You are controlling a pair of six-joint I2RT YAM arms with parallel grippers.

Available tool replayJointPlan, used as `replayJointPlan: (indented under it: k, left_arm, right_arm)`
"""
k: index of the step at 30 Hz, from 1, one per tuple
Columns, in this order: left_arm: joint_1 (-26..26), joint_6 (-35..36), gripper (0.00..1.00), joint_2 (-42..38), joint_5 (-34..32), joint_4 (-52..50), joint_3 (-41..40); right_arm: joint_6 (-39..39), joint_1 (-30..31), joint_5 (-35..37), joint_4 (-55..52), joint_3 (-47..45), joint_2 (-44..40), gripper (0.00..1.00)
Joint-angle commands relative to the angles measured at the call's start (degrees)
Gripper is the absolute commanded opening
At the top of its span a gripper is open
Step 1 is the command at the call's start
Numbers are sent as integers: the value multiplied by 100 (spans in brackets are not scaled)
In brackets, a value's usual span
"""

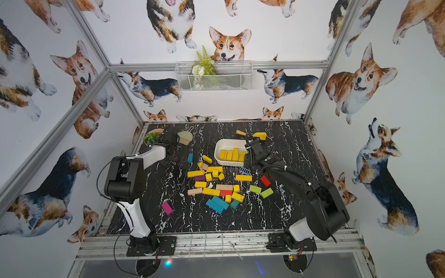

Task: Pick out the yellow building blocks
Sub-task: Move the building block to the center of the board.

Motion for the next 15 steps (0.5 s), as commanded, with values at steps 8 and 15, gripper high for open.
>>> replayJointPlan:
  k: [8,15]
  left_arm:
    - [-50,536,45,-1381,-244,72,-811]
    - [-2,1064,39,-2063,496,199,-1710]
  right_arm:
    - [-14,9,2,180,-118,-50,41]
    - [-14,-2,21,191,-211,-169,41]
